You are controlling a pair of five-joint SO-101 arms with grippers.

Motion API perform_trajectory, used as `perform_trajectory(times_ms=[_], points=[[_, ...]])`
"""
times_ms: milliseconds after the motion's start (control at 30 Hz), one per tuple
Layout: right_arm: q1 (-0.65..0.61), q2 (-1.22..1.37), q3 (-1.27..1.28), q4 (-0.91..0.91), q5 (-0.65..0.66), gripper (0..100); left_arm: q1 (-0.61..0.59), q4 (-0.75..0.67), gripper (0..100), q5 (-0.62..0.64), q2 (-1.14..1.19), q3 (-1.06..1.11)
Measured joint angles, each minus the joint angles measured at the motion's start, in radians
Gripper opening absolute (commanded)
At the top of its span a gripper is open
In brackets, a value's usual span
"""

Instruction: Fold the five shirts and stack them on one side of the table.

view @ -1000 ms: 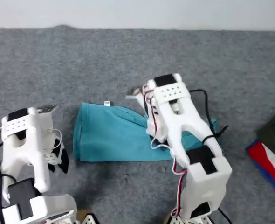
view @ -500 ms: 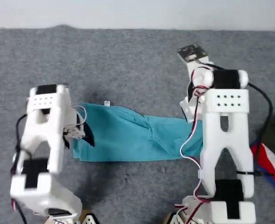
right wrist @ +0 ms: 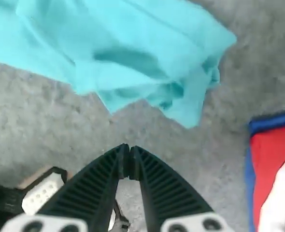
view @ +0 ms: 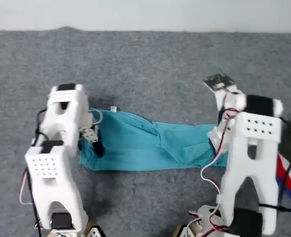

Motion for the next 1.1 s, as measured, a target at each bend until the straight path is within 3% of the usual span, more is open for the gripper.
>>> perform_trajectory(times_ms=[133, 333, 500, 633, 733, 867, 1000, 1100], points=[[0.115, -0.005, 0.143, -0.101, 0.037, 0.9, 0.094, 0.0, 1, -0.04, 0.002, -0.02], [0.293, -0.005, 0.325, -0.227, 0.147, 0.9, 0.074, -0.008, 1, -0.041, -0.072, -0.018], [0.387, -0.005, 0.445, -0.338, 0.241, 0.9, 0.017, -0.012, 1, -0.041, -0.288, -0.018], [0.396, -0.005, 0.477, -0.382, 0.259, 0.9, 0.046, -0.012, 1, -0.041, -0.496, -0.018], [0.396, -0.005, 0.48, -0.388, 0.259, 0.9, 0.149, -0.012, 2, -0.041, -0.615, -0.018], [0.407, -0.005, 0.48, -0.39, 0.259, 0.9, 0.385, -0.012, 2, -0.041, -0.678, -0.018], [0.453, -0.008, 0.48, -0.39, 0.259, 0.9, 0.655, -0.012, 2, -0.041, -0.652, -0.091], [0.516, -0.008, 0.48, -0.39, 0.267, 0.9, 0.778, -0.012, 2, -0.041, -0.554, -0.21]])
